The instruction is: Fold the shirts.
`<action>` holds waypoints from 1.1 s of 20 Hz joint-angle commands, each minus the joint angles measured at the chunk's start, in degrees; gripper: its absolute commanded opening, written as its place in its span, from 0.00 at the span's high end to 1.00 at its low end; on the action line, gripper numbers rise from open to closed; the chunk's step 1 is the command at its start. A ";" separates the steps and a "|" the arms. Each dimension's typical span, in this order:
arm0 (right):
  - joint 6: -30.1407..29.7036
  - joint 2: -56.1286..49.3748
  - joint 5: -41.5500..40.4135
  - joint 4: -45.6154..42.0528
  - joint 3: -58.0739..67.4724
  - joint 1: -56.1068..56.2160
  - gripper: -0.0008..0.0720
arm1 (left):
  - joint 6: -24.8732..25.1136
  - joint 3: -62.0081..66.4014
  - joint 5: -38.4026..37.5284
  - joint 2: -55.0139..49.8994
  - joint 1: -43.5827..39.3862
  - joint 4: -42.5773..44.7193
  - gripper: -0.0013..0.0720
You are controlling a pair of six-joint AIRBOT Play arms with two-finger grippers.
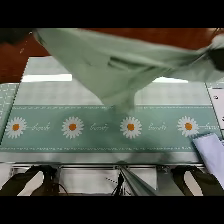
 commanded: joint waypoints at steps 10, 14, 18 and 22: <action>14.12 7.41 19.87 -9.92 32.37 -0.11 0.96 | -15.37 28.22 -2.34 17.81 0.17 20.20 0.96; 17.05 5.38 47.89 -17.33 32.48 -0.11 0.96 | -23.34 27.69 -23.58 16.06 0.17 31.61 0.96; 18.53 0.44 57.31 -8.83 23.06 2.19 0.97 | -24.81 17.18 -31.74 11.72 0.17 32.11 0.96; 17.40 -5.60 48.59 -17.94 4.90 10.73 0.96 | -19.87 -0.37 -26.73 6.71 0.17 32.11 0.96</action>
